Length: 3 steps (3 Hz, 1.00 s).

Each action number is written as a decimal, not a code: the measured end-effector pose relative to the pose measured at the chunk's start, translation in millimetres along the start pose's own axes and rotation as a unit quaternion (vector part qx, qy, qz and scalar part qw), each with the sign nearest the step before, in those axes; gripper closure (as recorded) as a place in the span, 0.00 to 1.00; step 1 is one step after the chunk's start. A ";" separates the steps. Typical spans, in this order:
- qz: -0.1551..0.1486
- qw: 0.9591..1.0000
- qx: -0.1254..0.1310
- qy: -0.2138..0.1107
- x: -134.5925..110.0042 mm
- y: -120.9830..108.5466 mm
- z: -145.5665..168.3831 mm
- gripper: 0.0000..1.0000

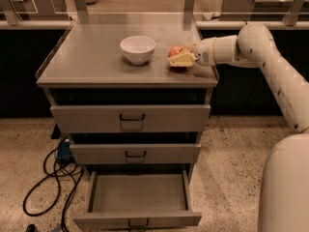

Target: Place apple into bottom drawer

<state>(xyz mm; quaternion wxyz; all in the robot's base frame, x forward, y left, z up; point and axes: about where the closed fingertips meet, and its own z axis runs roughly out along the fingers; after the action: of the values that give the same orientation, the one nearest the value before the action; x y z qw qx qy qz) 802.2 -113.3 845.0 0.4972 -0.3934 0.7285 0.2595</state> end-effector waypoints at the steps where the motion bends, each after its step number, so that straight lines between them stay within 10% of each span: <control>1: 0.000 1.000 0.000 0.000 0.0 0.0 0.0 0.89; 3: 0.000 1.000 0.000 0.000 0.0 0.0 0.1 1.00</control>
Offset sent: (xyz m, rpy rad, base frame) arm 0.0000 0.0000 0.0000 0.0000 0.0000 0.0000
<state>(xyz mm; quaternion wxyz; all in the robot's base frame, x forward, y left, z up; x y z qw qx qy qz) 802.3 -113.2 845.0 0.4971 -0.3934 0.7285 0.2595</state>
